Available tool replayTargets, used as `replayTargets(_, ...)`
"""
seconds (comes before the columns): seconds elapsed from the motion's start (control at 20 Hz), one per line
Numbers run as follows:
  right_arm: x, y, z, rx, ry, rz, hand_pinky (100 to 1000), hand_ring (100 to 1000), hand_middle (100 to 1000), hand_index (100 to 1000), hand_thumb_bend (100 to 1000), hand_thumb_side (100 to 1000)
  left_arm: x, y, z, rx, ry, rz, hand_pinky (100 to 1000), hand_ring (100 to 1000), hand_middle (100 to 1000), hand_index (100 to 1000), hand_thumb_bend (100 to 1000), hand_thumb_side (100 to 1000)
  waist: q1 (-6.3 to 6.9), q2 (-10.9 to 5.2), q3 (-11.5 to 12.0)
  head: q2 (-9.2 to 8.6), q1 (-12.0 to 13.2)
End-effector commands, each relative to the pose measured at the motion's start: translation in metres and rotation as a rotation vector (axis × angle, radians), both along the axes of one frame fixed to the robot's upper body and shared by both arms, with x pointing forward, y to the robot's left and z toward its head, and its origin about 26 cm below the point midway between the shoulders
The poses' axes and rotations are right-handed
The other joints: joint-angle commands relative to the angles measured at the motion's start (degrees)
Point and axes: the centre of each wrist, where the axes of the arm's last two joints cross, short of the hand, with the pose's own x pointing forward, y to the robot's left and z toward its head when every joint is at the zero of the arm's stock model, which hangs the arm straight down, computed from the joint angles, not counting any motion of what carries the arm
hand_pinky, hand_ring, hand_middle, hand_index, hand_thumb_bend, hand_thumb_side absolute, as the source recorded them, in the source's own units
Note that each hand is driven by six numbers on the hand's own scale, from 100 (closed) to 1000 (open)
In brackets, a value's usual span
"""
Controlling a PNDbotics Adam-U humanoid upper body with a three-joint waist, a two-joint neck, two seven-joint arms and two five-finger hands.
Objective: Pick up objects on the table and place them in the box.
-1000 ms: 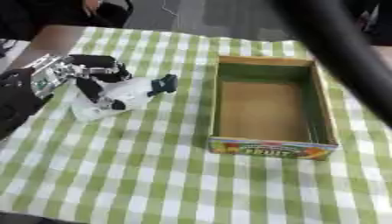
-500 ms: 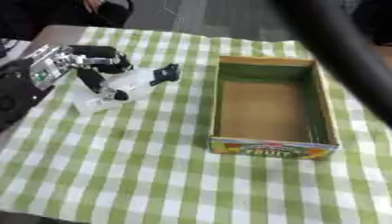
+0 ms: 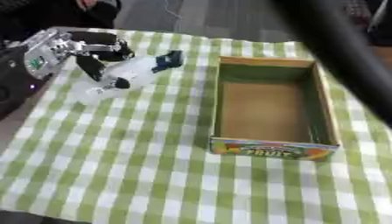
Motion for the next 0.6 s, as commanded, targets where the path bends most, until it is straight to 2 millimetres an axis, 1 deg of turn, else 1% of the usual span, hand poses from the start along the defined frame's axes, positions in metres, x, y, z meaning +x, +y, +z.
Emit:
replayTargets(0.05, -0.002, -0.002, 0.008, -0.014, -0.028, 0.004, 537, 703, 710, 779, 163, 1000, -0.001, 0.003, 0.033, 0.104, -0.009, -0.124, 100, 100, 103, 271, 128, 807, 0.1, -1.04, 0.11, -0.21, 0.42)
replayTargets(0.6, -0.004, -0.003, 0.01, -0.017, -0.034, 0.015, 536, 701, 708, 778, 173, 1000, 0.009, -0.024, 0.058, 0.102, -0.077, -0.191, 100, 100, 103, 267, 124, 810, 0.09, -2.03, -0.49, -0.21, 1.19)
